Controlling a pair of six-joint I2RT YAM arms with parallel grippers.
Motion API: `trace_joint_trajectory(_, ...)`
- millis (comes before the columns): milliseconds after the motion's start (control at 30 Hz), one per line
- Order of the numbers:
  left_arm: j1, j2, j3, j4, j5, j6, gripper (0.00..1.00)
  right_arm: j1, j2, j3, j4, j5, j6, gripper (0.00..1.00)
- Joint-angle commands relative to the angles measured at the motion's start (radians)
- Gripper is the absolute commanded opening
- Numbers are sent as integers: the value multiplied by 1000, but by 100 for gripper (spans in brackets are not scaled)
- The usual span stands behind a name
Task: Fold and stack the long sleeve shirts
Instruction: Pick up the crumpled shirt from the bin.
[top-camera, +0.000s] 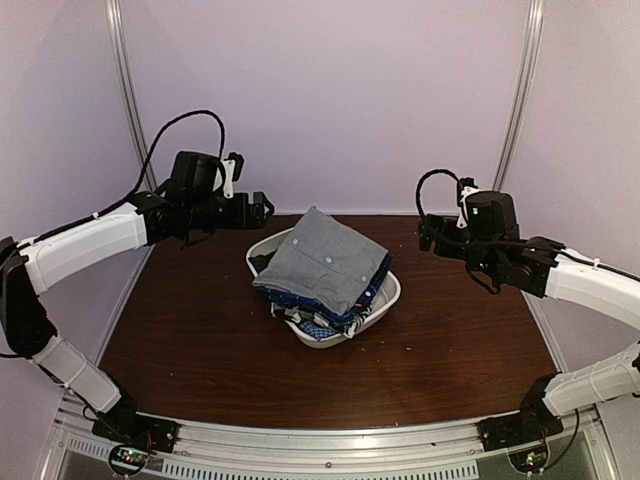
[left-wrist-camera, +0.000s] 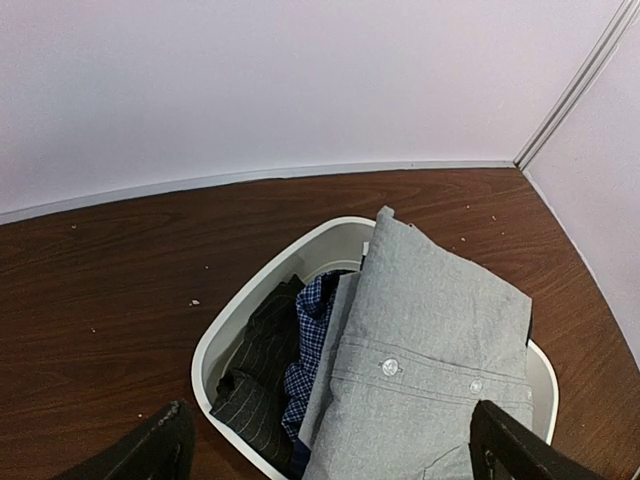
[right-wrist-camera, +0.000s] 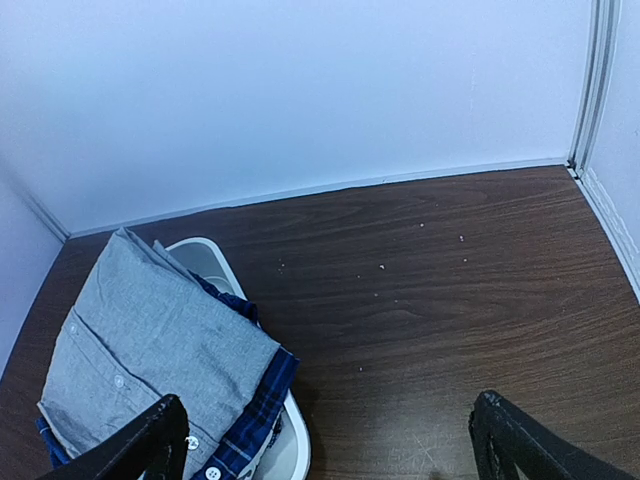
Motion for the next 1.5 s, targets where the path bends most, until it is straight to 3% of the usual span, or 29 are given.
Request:
trace_joint_trajectory(0,1,-44,5,22,-17,42,98,-5,18,9,-10,6,-13,100)
trace_joint_trajectory(367,1,-91,-26,-6,-57,37,98,65,134,91,-22,-62,-40,100)
trace_joint_trajectory(767,4,-130,-79,-30,-98,8,97,232,478,378,-85,-7,-138,100)
trace_joint_trajectory(1033,6,-163,-114,-42,-110,-6,98,255,706,588,-114,-47,-182,100)
trace_joint_trajectory(1333,7,-164,-125,-43,-103,-22,98,260,862,683,-128,-38,-188,100)
trace_joint_trajectory(1467,7,-159,-122,-43,-90,-30,98,260,897,710,-139,-39,-186,90)
